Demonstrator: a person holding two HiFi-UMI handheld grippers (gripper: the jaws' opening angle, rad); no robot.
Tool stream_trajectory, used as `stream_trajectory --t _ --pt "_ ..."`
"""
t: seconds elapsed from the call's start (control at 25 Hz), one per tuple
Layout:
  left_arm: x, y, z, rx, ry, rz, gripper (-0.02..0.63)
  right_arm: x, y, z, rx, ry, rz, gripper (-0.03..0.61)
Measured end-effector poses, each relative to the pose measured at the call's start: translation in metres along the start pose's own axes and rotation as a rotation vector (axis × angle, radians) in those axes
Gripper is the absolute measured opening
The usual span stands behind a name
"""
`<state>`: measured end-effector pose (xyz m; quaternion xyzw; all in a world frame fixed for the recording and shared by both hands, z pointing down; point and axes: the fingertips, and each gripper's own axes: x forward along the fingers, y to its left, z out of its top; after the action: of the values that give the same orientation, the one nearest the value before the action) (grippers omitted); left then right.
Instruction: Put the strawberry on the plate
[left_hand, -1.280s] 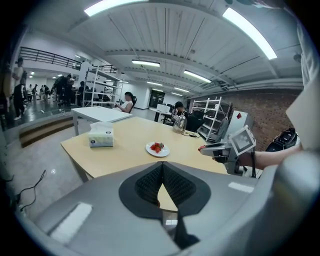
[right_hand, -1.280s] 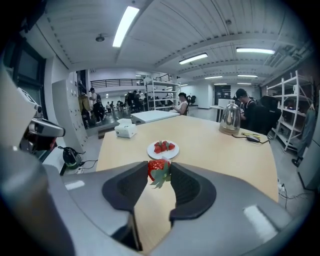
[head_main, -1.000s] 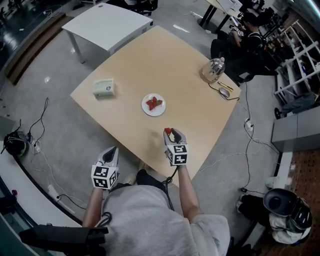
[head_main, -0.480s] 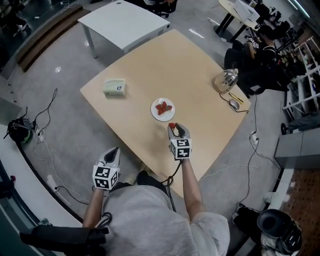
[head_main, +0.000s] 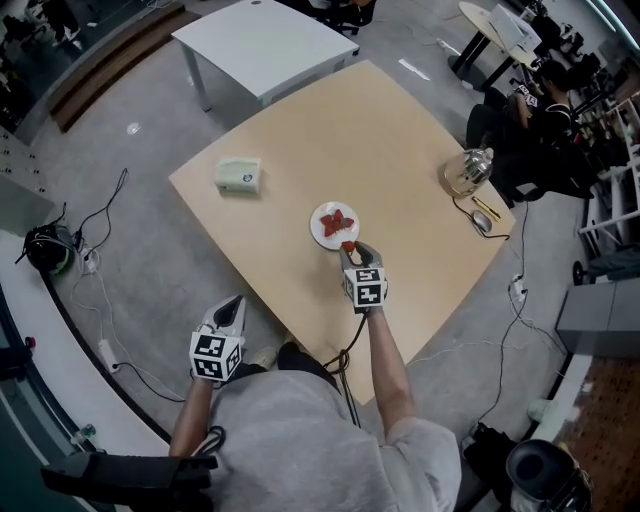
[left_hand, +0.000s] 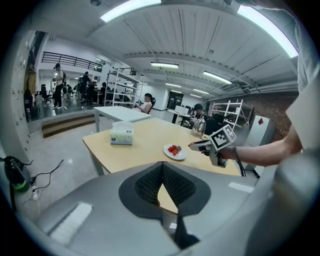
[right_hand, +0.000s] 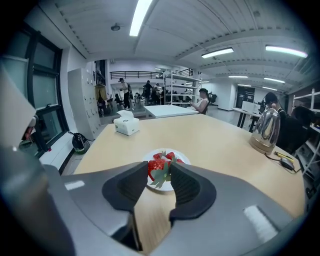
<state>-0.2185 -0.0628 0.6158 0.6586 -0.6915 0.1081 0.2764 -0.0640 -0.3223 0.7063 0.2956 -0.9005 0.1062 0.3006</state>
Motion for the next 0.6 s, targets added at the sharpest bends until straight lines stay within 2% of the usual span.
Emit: stream_trajectory --t 0.6 --pt "0.015 -0.008 0.001 -0.023 0.032 0.038 0.020 0.046 -0.017 -0.020 -0.027 0.084 0.048 0.147"
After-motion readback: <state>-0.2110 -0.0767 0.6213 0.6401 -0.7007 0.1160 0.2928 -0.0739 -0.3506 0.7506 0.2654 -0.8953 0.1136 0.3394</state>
